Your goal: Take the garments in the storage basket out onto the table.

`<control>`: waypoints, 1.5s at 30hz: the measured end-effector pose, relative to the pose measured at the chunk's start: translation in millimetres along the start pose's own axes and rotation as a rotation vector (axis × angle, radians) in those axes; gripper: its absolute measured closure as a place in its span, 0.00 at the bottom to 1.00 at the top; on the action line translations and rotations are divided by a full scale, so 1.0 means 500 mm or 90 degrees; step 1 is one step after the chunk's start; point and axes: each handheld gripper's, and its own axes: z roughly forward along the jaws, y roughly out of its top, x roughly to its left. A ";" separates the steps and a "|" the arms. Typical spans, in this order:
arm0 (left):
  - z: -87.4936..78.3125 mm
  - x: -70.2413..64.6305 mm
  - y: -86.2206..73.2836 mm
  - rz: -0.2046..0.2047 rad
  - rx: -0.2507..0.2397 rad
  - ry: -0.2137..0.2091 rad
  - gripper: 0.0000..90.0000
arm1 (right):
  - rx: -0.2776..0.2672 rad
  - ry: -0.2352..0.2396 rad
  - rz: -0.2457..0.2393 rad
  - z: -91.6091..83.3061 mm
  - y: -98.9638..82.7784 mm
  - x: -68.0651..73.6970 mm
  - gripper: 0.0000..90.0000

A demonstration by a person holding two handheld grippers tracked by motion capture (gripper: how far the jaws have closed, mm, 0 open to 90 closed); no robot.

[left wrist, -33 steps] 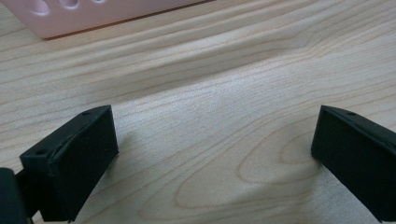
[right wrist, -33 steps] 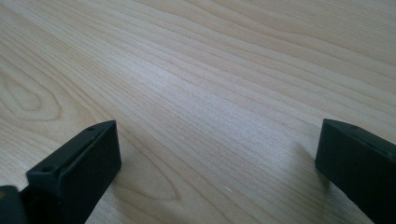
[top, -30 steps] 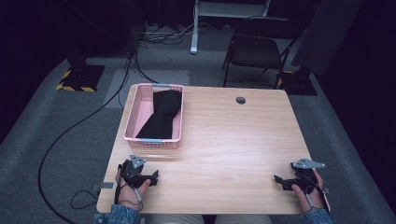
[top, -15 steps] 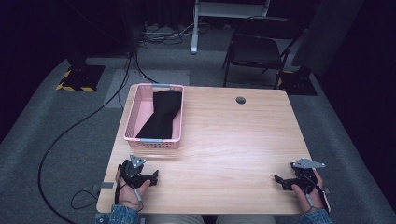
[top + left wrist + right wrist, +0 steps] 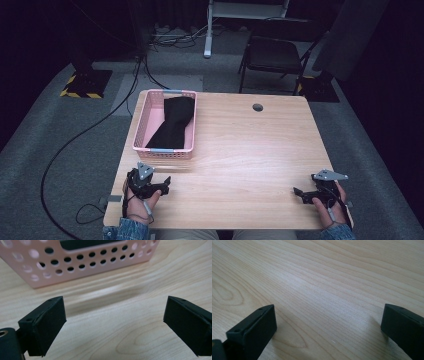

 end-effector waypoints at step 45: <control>-0.011 0.015 0.164 0.006 -0.089 -0.003 0.04 | -0.001 -0.001 0.000 0.001 0.000 0.000 0.00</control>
